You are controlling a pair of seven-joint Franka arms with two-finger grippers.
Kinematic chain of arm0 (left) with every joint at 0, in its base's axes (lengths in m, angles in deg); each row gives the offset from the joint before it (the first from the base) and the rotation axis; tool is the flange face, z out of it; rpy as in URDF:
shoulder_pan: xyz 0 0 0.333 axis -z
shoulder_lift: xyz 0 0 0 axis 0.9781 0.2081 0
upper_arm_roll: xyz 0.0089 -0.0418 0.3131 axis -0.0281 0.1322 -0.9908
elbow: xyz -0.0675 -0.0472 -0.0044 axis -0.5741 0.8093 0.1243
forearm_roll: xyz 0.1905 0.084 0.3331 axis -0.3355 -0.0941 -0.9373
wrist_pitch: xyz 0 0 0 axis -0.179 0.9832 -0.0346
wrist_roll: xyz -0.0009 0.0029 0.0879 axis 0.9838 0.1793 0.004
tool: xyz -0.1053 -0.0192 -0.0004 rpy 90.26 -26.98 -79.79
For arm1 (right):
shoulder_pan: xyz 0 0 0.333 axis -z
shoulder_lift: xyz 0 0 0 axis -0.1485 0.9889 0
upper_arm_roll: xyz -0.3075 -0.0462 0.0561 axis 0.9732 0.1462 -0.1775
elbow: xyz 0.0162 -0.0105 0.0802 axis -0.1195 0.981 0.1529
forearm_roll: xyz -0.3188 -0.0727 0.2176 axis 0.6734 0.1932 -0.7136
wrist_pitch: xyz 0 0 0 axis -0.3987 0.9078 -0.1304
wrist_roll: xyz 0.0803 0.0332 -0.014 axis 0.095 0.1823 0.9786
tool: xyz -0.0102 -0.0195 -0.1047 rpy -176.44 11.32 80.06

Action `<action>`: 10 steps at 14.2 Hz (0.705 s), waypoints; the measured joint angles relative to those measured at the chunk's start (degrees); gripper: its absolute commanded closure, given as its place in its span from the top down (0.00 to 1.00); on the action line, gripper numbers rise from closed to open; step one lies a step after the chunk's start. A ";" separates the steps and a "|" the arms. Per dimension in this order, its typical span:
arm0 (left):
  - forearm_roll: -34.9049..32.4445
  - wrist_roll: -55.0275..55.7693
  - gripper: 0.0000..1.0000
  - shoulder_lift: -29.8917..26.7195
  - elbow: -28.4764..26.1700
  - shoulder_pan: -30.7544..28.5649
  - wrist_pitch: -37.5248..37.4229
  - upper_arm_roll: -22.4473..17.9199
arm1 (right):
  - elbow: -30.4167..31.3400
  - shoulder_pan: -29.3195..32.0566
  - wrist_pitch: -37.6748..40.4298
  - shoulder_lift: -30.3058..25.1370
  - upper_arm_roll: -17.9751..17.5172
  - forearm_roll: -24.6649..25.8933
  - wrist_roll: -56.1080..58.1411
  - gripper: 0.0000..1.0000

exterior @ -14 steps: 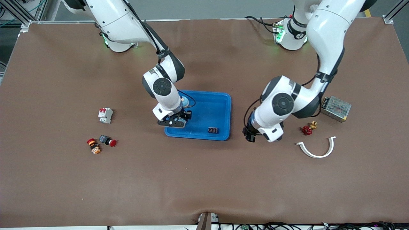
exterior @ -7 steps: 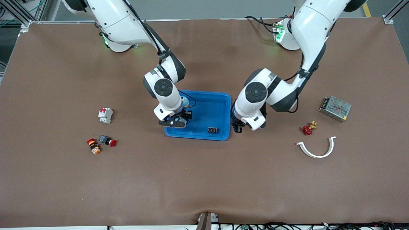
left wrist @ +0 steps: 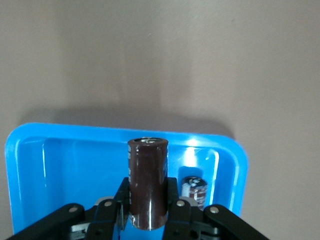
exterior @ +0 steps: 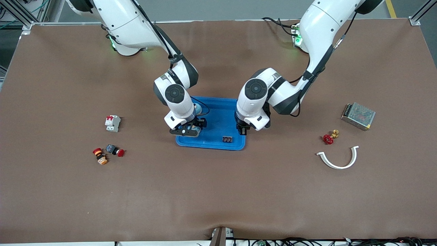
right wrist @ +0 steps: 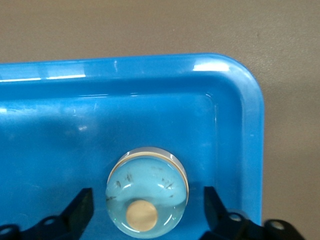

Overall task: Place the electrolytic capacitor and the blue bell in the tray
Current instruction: 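Lower the button into the tray while the left gripper carries the capacitor over, then withdraw the right gripper while the left gripper sets the capacitor in the tray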

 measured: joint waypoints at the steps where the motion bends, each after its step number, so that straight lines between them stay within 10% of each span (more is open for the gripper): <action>1: -1.47 1.87 0.00 0.60 0.01 0.86 0.09 -0.02 | -0.19 -0.01 0.23 -0.04 0.00 0.00 0.00 1.00; 10: -6.00 9.14 0.00 3.98 0.76 5.48 1.81 -0.09 | -2.88 -0.21 30.60 -18.81 0.02 0.07 2.69 1.00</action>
